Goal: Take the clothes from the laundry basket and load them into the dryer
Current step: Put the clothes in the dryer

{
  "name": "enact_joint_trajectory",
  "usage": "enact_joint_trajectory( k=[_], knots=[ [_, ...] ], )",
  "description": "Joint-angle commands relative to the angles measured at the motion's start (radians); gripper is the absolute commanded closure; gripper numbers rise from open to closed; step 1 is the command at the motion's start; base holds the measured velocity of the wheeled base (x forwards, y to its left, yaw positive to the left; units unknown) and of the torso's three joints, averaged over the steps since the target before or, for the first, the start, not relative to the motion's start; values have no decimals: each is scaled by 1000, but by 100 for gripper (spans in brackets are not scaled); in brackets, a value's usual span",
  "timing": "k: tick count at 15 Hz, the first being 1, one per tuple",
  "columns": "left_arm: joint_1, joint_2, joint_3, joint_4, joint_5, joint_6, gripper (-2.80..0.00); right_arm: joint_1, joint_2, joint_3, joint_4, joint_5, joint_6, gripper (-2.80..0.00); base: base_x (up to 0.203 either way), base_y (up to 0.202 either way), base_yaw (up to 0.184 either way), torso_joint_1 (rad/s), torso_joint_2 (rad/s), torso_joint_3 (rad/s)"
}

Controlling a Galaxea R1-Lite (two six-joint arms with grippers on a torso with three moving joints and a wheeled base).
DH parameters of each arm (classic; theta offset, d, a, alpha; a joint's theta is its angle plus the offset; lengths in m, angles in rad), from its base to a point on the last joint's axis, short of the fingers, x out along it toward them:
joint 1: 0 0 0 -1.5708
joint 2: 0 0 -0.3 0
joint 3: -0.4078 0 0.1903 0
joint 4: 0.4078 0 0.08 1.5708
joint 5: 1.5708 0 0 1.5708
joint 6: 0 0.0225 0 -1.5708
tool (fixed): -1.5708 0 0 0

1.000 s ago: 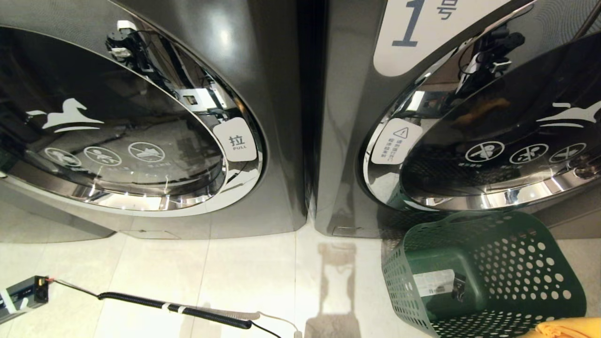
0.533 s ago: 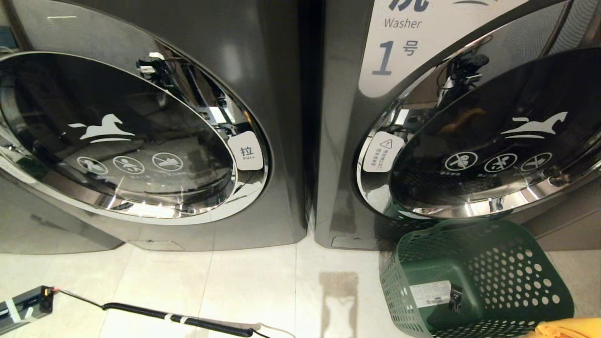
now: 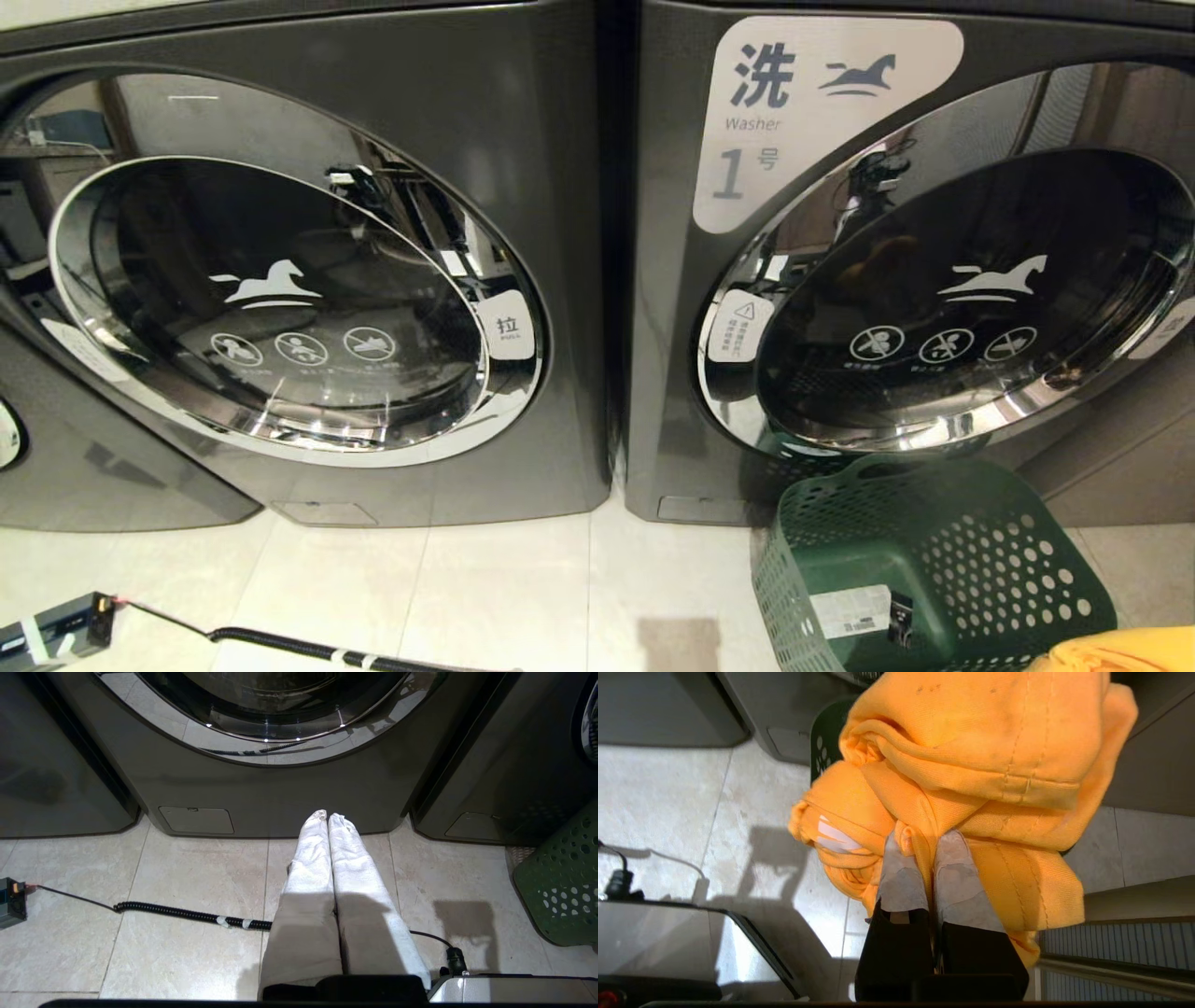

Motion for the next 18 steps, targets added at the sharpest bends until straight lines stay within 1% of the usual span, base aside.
enact_joint_trajectory(
  k=[1,3,5,6,13,18],
  knots=[
    [0,0,2,-1,0,1,0,11,-100,1,-1,0,1,0,0,0,0,-2,-2,197],
    [0,0,2,-1,2,-3,0,20,-202,1,-1,-3,12,0,0,0,0,2,3,206],
    [0,0,2,-1,0,1,0,25,-202,1,-3,-6,71,0,0,0,0,2,2,201],
    [1,0,2,-1,0,1,0,25,-203,1,-4,-8,79,0,0,0,0,5,-2,200],
    [1,0,2,1,0,-2,0,25,-201,1,-5,-7,72,0,0,0,0,7,2,198],
    [0,0,2,-1,0,-3,0,25,-201,1,-5,-10,80,0,0,0,0,0,0,37]
  ],
)
